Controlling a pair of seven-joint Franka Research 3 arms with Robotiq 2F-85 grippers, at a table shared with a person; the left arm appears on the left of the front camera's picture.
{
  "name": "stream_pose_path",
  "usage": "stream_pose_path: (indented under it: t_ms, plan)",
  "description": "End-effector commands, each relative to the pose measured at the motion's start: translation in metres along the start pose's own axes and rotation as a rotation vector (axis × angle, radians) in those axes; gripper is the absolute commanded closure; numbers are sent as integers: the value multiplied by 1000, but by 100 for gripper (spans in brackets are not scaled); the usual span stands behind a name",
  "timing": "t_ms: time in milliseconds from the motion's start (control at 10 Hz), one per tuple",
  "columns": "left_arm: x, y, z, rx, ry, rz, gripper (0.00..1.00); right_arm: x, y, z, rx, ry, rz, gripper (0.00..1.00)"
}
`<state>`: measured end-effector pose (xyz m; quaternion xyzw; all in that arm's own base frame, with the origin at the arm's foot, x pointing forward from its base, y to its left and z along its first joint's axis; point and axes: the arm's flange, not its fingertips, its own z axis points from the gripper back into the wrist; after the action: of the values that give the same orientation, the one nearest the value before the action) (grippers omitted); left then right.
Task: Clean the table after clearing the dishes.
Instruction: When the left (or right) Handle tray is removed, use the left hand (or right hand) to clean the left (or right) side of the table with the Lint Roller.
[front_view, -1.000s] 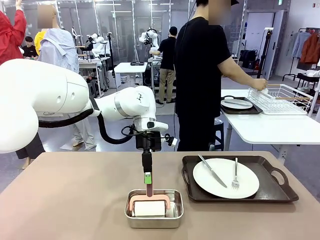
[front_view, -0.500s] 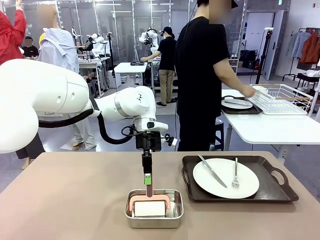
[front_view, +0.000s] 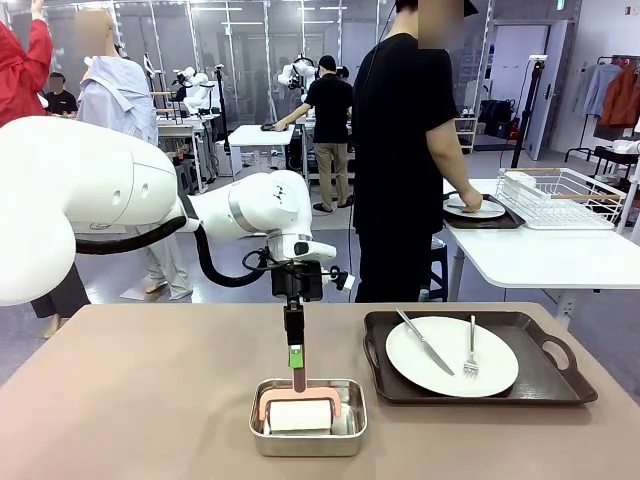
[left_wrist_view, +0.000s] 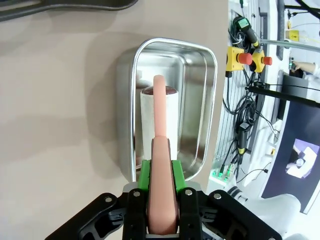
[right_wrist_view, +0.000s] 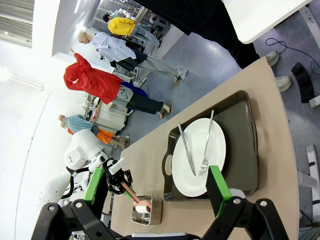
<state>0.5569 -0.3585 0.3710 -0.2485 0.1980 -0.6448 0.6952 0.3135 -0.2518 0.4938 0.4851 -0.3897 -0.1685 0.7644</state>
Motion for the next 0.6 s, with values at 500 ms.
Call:
stream_pose_path:
  t_ms: [500]
  plan:
    - [-83, -94, 105, 355, -558, 305, 100, 0, 2, 2, 13, -3, 10, 0]
